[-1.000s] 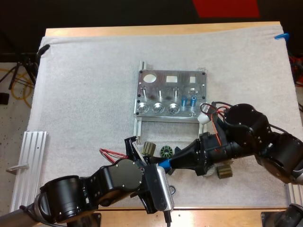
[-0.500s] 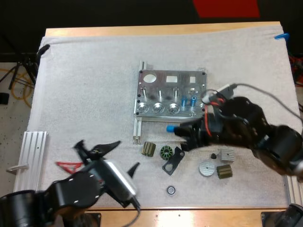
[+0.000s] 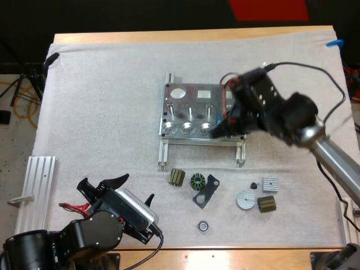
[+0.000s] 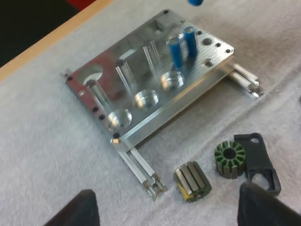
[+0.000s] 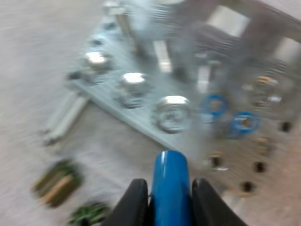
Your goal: Load cells from left to right
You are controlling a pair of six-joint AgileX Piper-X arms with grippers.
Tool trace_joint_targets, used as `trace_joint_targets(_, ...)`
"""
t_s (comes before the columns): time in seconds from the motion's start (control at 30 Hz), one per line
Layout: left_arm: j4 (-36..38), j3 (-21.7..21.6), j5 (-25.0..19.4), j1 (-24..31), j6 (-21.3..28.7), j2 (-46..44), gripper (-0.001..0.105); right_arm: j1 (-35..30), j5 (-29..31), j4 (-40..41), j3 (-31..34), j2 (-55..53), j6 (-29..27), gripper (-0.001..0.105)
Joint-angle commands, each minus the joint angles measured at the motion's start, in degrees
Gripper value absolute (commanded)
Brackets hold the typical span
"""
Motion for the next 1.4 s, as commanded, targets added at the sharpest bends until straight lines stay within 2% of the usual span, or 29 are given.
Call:
trace_joint_targets(0.0,-0.46,0.23,-1.39,-0.04,-1.75,-0.24,0.062,-1.52,0.35,0.94,-0.93,0.98,-1.03,0.0)
trace_joint_targets(0.23,-0.61,1.42,-3.33,-0.04,-2.97,-0.24,0.062,-5.0,0.35,1.18,-1.37,7.9,-3.63,0.0)
trace_joint_targets(0.57,-3.91,1.42,-3.66,-0.04,-2.97,-0.24,0.062,-5.0,8.38,0.97,-1.37,13.71,-6.42,0.0)
trace_joint_targets(0.7,-3.96,1.42,-3.66,-0.04,-2.53,-0.24,0.062,-5.0,8.57,-0.26,-1.37,14.65,-8.44,0.0)
trace_joint_targets(1.37,-3.96,1.42,-3.66,-0.04,-2.55,-0.24,0.062,-5.0,8.8,-1.84,-1.37,17.96,-8.73,0.0)
